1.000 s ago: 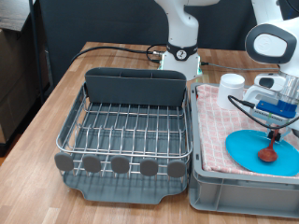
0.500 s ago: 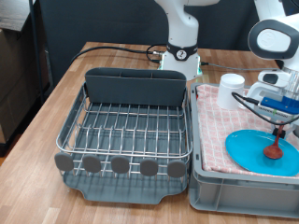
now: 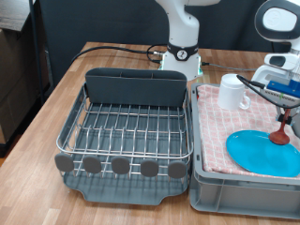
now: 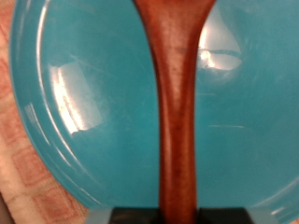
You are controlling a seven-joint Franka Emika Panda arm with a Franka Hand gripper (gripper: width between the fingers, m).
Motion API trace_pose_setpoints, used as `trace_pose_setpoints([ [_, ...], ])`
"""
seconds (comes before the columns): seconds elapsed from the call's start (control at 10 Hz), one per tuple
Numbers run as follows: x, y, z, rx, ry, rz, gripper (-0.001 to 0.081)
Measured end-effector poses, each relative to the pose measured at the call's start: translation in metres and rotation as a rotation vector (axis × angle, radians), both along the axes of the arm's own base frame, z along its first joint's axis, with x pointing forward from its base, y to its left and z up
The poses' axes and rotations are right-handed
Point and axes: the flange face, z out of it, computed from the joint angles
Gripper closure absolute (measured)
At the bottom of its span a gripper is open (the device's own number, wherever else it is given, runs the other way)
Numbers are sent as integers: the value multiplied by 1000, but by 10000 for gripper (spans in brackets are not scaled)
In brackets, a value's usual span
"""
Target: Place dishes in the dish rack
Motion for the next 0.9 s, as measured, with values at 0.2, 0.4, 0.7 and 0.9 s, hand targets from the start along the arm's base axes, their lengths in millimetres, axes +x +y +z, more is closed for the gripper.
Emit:
trace_pose_setpoints([
  [0.2, 1, -4, 18, 13, 9, -21, 719],
  [0.4, -3, -14, 38, 19, 26, -91, 719],
  [0.7, -12, -22, 42, 25, 20, -157, 719],
  [0.9, -16, -39, 44, 20, 8, -301, 719],
])
